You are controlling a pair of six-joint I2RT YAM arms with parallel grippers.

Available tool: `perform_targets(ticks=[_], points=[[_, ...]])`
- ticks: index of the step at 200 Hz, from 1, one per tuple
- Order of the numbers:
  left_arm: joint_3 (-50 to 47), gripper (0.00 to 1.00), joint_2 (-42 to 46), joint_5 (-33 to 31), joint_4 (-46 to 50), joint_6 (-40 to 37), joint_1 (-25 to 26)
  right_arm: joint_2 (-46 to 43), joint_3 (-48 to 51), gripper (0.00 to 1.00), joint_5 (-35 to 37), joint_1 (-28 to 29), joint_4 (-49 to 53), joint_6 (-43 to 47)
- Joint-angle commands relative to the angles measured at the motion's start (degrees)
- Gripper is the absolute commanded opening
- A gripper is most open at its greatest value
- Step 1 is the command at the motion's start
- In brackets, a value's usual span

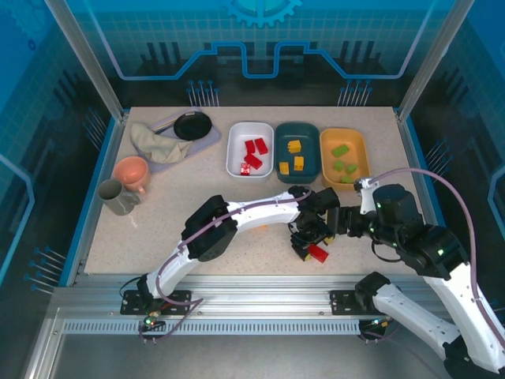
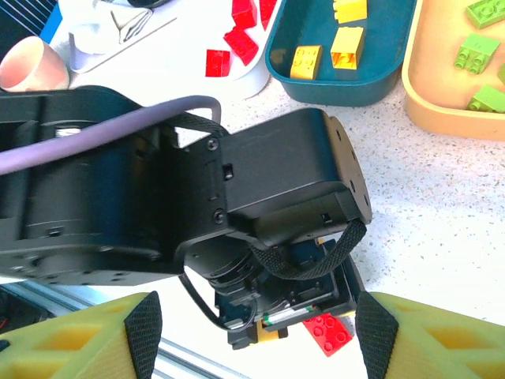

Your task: Sort the legos into containers by color

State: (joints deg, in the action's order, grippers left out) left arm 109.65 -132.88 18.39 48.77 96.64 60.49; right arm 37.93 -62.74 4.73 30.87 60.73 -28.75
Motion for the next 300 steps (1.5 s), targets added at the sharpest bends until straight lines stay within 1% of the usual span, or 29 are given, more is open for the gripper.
perform_targets(ticks=[1,18,48,80,105,125,143,171,206,225,240,254,265,283,300], points=[[1.23,0.71,-1.34,-3.62,-0.28,5.78,0.41,-1.23,-1.33,0.69,0.98,0.59,2.19,-0.6],[2.43,0.66,-2.74,-4.5,-0.5,6.67,0.42,-1.69,-1.16,0.69,1.14,0.59,2.47,-0.66],[2.82,0.48,-3.97,-4.81,0.24,8.16,0.66,-2.16,-0.72,0.69,1.24,0.58,2.45,-0.78],[2.36,0.42,-4.62,-4.2,1.0,8.54,0.95,-2.07,-0.37,0.69,1.62,0.59,1.77,-1.08],[1.55,0.3,-4.44,-4.66,-0.3,8.26,0.9,-1.94,0.06,0.69,1.86,0.58,1.32,-1.33],[2.07,0.28,-3.22,-6.01,-1.22,6.65,0.69,-2.07,0.06,0.69,2.2,0.59,1.41,-1.31],[4.11,0.28,-1.1,-7.5,0.4,4.17,-0.05,-1.99,-0.61,0.69,2.76,0.59,1.58,-0.98],[4.79,0.28,4.85,-10.77,2.7,0.46,-2.35,-0.77,-3.67,0.71,2.93,0.34,-0.05,-0.34],[3.2,0.28,13.23,-16.46,5.89,-4.82,-7.78,3.82,-7.99,0.73,-1.3,-0.71,-6.81,-0.07],[0.73,0.27,17.39,-19.66,5.47,-8.19,-11.74,7.57,-8.26,0.74,-7.03,-2.52,-11.95,-0.44],[-0.19,0.28,19.21,-21.42,4.74,-11.32,-16.08,10.49,-7.24,0.74,-12.33,-4.4,-16.13,-1.8],[0.36,0.28,19.84,-23.87,4.11,-15.63,-20.1,13.34,-5.73,0.74,-17.43,-6.36,-19.93,-4.01],[0.91,0.28,19.68,-24.79,3.06,-19.26,-23.23,15.58,-4.93,0.74,-19.99,-7.55,-22.05,-5.63],[5.02,0.27,17.57,-28.64,4.75,-26.15,-27.57,18.72,-4.58,0.73,-21.09,-7.74,-24.83,-6.4],[9.13,0.27,14.63,-32.59,5.46,-33.42,-30.35,22.03,-5.7,0.73,-21.03,-7.69,-25.36,-5.29]])
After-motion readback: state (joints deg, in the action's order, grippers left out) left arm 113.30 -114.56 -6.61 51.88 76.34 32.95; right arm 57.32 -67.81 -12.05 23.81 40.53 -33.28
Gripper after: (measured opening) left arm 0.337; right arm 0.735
